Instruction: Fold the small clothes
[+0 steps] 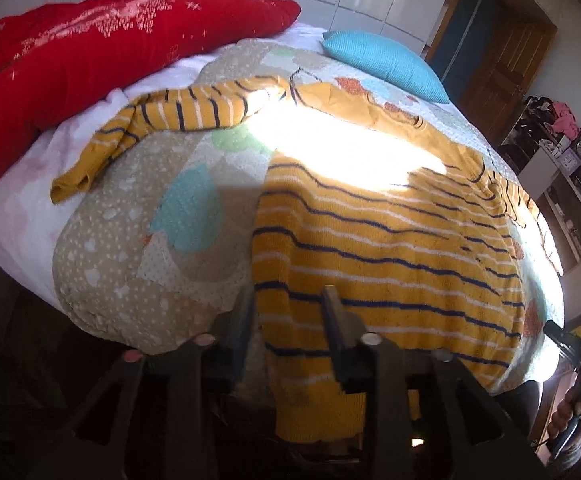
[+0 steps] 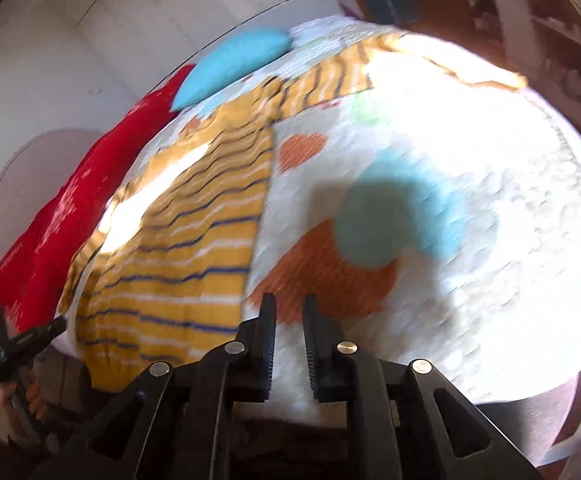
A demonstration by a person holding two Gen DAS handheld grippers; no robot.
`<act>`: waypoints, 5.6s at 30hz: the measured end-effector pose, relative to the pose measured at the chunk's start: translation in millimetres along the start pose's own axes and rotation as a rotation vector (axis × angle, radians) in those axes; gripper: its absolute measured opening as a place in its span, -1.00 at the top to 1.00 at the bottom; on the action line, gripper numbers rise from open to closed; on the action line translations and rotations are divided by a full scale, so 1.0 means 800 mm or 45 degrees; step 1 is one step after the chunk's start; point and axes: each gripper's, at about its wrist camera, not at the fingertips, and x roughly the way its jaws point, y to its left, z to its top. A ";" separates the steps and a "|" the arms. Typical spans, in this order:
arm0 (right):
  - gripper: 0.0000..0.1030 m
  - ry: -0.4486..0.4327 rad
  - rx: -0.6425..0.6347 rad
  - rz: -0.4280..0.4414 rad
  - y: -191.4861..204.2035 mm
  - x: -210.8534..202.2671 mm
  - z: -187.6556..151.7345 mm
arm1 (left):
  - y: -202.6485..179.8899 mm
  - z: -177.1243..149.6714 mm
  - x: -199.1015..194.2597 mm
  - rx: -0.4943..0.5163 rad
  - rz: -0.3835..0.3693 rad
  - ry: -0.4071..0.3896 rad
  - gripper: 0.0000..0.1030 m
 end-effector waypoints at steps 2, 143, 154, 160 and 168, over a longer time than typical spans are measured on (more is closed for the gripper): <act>0.07 -0.127 0.003 -0.201 -0.024 -0.005 0.032 | -0.010 0.010 -0.009 0.025 0.008 -0.070 -0.29; 0.11 0.098 -0.418 -0.234 0.187 0.206 0.206 | 0.061 0.038 0.041 -0.115 0.115 -0.023 -0.48; -0.03 0.004 -0.367 -0.911 -0.026 0.093 0.261 | -0.004 0.042 0.057 0.093 0.198 0.006 -0.48; -0.27 -0.127 -0.434 -1.253 -0.062 0.011 0.281 | -0.013 0.037 0.059 0.124 0.243 0.012 -0.48; -0.36 -0.036 -0.535 -0.741 0.032 0.052 0.162 | -0.012 0.025 0.073 0.123 0.274 0.052 -0.49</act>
